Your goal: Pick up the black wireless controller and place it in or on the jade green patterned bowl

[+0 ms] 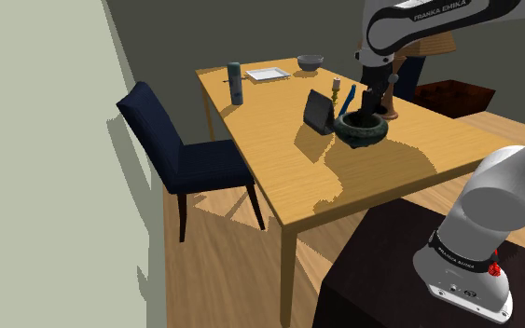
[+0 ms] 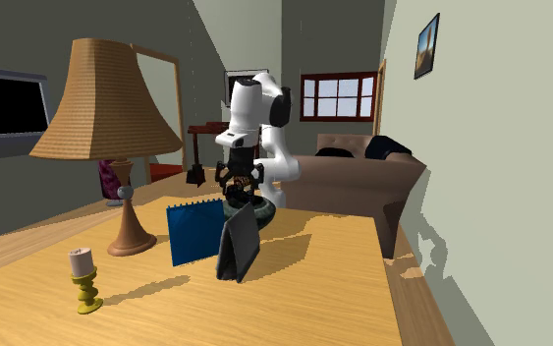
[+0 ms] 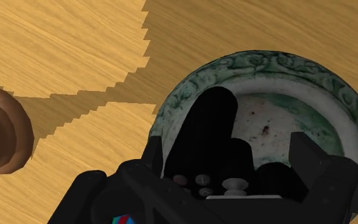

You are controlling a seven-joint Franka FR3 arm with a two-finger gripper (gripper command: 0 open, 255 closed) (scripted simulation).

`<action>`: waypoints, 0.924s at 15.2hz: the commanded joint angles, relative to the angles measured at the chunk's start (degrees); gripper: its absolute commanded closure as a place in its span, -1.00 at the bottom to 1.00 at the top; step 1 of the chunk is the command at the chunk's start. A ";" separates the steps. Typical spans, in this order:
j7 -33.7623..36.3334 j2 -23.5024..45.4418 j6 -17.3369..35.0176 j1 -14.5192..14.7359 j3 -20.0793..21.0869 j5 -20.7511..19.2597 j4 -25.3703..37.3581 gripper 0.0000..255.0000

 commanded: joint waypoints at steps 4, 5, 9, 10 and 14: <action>-0.15 0.14 -1.69 0.16 0.25 0.29 1.76 -1.00; -0.22 0.18 -3.58 0.32 0.56 0.56 3.67 -1.00; -0.37 0.45 -6.92 0.58 1.10 1.02 7.23 -1.00; -0.37 0.45 -6.92 0.58 1.10 1.02 7.23 -1.00; -0.37 0.46 -6.92 0.58 1.10 1.02 7.24 -1.00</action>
